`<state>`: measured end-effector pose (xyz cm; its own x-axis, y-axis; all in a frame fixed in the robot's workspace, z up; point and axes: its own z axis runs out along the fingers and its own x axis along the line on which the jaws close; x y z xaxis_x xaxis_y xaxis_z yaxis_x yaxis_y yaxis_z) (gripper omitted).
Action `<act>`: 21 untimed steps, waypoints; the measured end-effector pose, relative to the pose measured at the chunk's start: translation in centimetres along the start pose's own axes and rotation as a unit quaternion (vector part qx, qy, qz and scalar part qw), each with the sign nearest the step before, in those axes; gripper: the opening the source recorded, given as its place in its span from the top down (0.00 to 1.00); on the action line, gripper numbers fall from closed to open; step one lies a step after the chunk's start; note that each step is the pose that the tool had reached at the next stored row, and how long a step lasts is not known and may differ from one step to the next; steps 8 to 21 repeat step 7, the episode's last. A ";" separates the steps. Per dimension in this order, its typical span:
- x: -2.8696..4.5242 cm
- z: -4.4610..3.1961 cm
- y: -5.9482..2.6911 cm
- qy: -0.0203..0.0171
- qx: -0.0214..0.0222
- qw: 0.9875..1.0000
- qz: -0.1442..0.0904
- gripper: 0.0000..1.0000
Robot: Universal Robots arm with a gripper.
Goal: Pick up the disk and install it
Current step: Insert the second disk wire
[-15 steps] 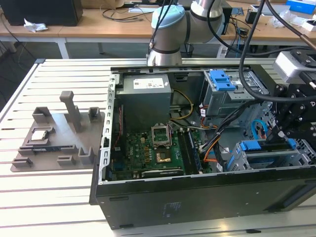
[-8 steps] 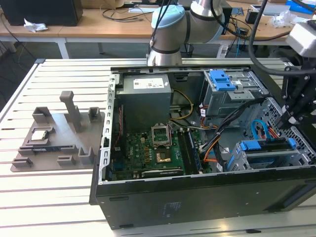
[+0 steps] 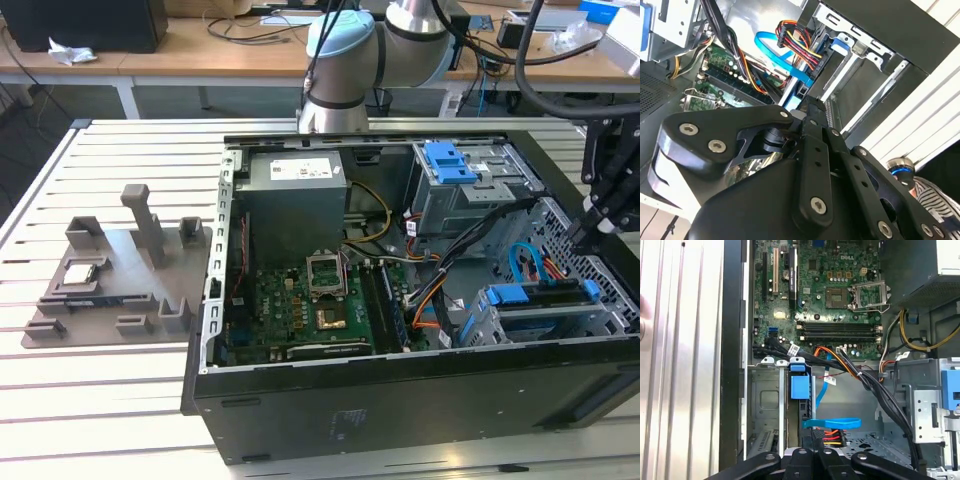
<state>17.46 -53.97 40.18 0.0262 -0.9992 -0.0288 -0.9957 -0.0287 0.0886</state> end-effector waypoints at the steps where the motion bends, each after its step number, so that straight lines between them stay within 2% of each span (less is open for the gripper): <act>1: 0.00 0.00 0.00 0.000 0.000 1.000 0.000 0.89; 21: 0.00 -0.03 0.00 0.000 0.000 1.000 0.000 0.89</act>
